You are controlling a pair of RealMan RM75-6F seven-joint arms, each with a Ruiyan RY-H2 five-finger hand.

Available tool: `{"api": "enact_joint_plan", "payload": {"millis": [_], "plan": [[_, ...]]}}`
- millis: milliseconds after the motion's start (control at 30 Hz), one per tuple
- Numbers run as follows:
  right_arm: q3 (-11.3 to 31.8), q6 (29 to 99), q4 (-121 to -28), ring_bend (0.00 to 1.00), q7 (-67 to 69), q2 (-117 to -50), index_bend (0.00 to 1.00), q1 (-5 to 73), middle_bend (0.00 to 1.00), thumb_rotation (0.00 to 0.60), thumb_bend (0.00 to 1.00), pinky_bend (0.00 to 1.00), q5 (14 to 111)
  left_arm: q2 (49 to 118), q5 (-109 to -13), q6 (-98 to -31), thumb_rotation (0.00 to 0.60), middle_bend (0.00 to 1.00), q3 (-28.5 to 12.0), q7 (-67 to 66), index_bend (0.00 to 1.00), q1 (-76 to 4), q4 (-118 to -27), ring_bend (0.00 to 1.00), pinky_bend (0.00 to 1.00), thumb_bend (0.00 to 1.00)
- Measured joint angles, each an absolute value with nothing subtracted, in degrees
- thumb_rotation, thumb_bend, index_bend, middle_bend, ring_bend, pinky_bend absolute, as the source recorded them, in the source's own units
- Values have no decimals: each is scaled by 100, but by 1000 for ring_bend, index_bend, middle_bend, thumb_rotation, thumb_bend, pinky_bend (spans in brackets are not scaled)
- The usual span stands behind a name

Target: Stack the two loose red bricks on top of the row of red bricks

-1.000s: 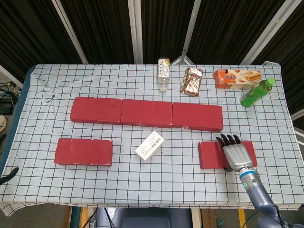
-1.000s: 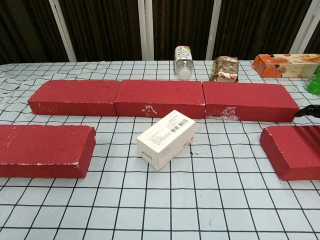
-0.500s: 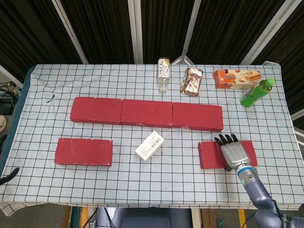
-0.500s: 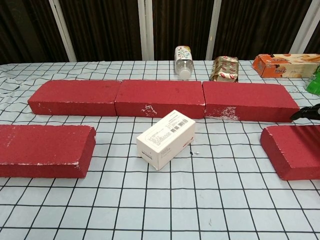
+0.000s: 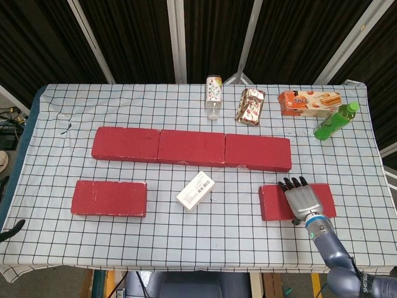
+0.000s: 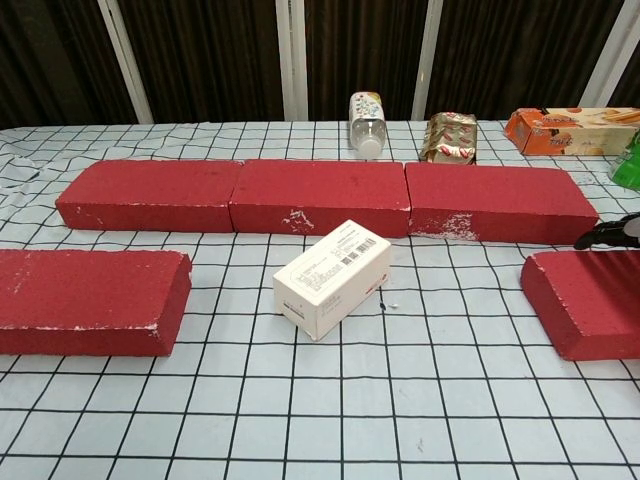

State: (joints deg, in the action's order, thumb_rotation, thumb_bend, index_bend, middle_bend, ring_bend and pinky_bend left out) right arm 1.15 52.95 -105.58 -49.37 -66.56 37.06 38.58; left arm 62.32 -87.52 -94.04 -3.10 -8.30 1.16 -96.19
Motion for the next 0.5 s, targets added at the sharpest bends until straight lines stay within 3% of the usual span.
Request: {"api": "enact_joint_plan", "payload": {"millis": [200, 367, 500], "plan": [[31, 5263, -10407, 41, -4799, -6729, 0, 3792, 36, 600, 157, 0, 3794, 6237, -8721, -9387, 600, 0, -315, -842, 66, 117, -9623, 0, 32, 219], [-9, 5260, -10349, 141, -4691, -6755, 2, 3816, 135, 600, 157, 0, 3844, 6234, -8722, -9362, 600, 0, -297, -878, 67, 116, -9655, 0, 32, 219], [-54, 5283, -10278, 187, -4627, -6782, 93, 3834, 189, 600, 156, 0, 3951, 6232, -8719, -9357, 600, 0, -293, -902, 77, 118, -9683, 0, 32, 219]]}}
